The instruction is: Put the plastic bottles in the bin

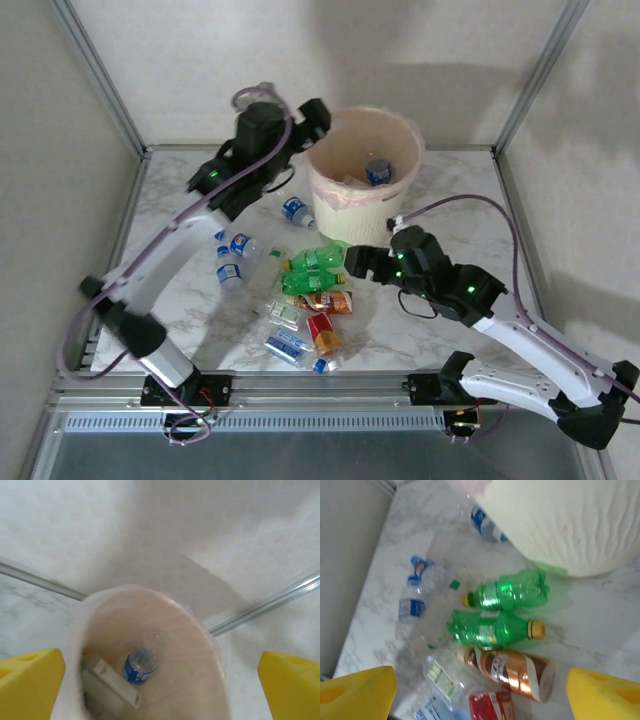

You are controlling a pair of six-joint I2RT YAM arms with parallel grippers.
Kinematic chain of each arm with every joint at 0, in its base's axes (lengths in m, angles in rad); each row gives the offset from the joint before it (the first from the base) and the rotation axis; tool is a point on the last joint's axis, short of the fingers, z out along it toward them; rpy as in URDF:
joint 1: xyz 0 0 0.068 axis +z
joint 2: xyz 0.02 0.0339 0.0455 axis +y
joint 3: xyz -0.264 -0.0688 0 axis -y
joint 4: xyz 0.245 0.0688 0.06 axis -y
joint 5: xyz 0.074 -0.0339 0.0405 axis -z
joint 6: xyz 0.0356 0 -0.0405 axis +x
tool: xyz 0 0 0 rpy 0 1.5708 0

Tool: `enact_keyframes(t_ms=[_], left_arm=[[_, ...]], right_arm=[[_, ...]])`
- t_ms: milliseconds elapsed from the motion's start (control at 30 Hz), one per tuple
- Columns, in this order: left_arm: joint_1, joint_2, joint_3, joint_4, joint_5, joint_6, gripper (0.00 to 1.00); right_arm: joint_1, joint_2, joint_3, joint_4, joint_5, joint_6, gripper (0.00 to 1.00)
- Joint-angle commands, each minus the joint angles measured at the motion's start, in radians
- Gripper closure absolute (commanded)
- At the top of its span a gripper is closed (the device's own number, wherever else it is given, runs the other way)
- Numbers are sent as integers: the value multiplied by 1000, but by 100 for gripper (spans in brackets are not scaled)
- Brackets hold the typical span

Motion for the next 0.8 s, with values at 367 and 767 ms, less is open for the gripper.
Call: enact_keyframes(t_ms=[367,767], left_arm=[[134,-491,-653,11,-22,-33,2],[273,-577,-872,-10,134,-179,12]], right_arm=[[386,330,-47,73,59,12,15],[477,635,114,137,-33,-210,18]])
